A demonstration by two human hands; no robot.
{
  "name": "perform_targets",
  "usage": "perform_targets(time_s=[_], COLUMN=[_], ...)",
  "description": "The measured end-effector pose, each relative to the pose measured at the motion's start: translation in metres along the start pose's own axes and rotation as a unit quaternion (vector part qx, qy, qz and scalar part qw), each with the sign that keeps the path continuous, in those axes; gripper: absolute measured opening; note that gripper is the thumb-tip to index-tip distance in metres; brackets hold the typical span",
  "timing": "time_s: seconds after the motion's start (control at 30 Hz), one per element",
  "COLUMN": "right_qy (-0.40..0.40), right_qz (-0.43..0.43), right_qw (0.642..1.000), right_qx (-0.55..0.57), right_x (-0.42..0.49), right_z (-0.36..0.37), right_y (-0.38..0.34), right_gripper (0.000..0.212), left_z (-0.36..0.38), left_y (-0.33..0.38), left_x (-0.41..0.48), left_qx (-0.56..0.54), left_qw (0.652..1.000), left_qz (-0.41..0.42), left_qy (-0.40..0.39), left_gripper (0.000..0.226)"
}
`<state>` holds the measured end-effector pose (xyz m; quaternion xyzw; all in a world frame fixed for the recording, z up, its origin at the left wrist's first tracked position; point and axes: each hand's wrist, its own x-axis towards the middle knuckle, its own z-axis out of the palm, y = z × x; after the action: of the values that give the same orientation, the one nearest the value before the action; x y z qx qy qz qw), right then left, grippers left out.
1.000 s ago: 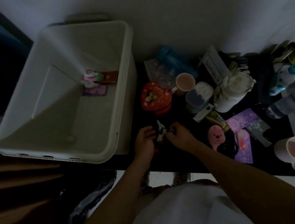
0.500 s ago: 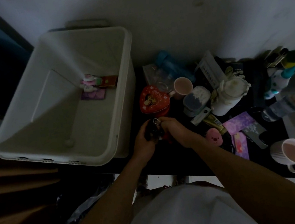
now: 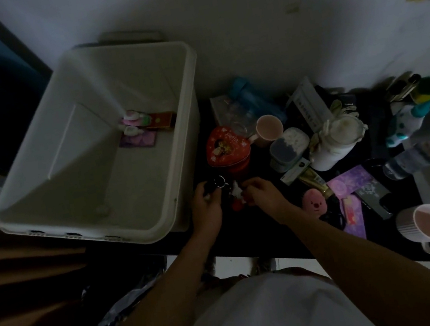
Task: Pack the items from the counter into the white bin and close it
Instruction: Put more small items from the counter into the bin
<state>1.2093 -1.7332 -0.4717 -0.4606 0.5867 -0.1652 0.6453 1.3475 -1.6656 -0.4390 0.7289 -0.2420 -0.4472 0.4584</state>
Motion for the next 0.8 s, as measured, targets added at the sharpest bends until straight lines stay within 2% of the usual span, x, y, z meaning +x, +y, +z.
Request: perform_targets(time_s=[0.1,0.2,0.3,0.4,0.6,0.7,0.8], right_qy=[0.003,0.002,-0.036,-0.015,0.071,0.108,0.113], right_qz=[-0.082,-0.188,-0.155,-0.149,-0.150,-0.130,-0.131], right_qw=[0.986,0.931,0.884,0.868,0.842,0.867,0.877], right_qx=[-0.147,-0.313,-0.439,-0.474,-0.513,-0.469,-0.448], right_x=[0.002,0.005,0.005,0.001,0.002,0.005,0.010], right_z=[0.001,0.005,0.009,0.014,0.018,0.020,0.024], right_y=[0.012,0.024,0.032,0.036,0.036,0.031,0.025], right_gripper=[0.025,0.034,0.052,0.061,0.043,0.040,0.026], left_z=[0.000,-0.002,-0.005,-0.006,-0.005,-0.006,-0.009], left_y=[0.004,0.009,0.013,0.017,0.026,0.029,0.028], left_x=[-0.002,-0.001,0.002,0.002,-0.001,-0.001,0.003], left_qx=[-0.040,-0.110,-0.133,-0.134,-0.149,-0.126,-0.100], left_qw=[0.999,0.993,0.990,0.990,0.986,0.989,0.991], left_qz=[-0.020,-0.045,-0.045,-0.038,-0.021,-0.013,-0.014], left_qy=[-0.007,-0.015,-0.019,-0.025,-0.070,-0.071,-0.085], left_gripper=[0.023,0.025,0.024,0.022,0.044,0.048,0.046])
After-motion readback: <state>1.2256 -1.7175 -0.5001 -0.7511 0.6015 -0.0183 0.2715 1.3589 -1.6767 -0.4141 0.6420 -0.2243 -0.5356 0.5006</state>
